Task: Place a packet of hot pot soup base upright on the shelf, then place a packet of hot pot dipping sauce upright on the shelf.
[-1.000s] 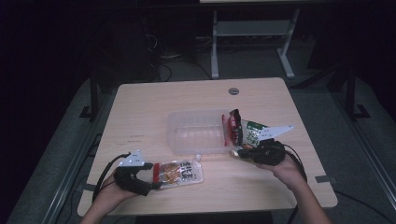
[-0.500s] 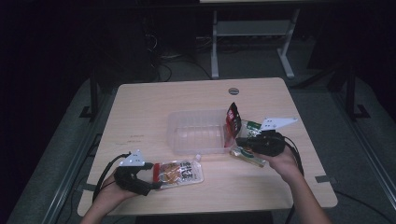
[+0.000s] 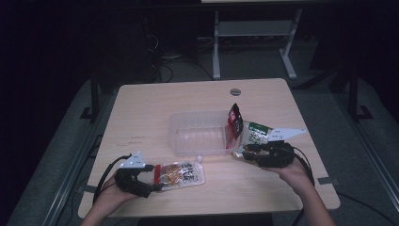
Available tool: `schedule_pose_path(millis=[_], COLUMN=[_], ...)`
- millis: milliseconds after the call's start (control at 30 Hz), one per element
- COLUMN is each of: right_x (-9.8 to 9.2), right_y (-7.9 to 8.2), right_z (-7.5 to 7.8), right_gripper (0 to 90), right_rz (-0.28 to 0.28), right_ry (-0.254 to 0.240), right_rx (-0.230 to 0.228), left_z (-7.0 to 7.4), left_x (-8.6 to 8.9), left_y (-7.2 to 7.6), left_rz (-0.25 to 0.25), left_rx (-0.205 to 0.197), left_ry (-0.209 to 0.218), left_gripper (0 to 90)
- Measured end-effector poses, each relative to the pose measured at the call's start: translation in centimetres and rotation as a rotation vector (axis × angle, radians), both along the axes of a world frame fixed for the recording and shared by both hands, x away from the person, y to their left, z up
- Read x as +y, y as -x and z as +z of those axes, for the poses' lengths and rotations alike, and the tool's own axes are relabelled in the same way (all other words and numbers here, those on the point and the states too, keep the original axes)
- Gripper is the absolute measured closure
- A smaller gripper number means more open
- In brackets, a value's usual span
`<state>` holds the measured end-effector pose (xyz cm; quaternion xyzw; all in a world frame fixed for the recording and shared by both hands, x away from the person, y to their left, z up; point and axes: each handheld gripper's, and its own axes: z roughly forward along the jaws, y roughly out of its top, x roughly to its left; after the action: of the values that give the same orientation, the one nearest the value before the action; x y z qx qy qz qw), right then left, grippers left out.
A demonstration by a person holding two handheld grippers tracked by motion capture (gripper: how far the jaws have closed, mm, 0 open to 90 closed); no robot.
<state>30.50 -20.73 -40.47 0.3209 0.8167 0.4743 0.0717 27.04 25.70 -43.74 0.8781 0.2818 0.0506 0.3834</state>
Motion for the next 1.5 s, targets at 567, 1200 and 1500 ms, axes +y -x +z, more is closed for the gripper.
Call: schedule_pose_path(millis=[567, 1200, 1500], right_x=[-1.4, -1.1, -1.1], right_y=[5.7, 5.3, 5.2], right_z=[-4.1, -4.2, -4.3], right_gripper=[32.4, 32.4, 32.4], right_rz=[-0.017, 0.001, 0.004], right_ry=[0.099, 0.101, 0.106], right_rx=[0.071, 0.072, 0.068], left_z=[0.4, -1.1, -1.8], left_x=[-0.1, -1.8, -2.0], left_y=[-0.4, -6.6, -6.8], left_rz=[0.003, 0.052, 0.05], left_rx=[-0.024, -0.027, -0.025], left_ry=[-0.002, -0.086, -0.136], left_gripper=[44.3, 89.5, 89.4])
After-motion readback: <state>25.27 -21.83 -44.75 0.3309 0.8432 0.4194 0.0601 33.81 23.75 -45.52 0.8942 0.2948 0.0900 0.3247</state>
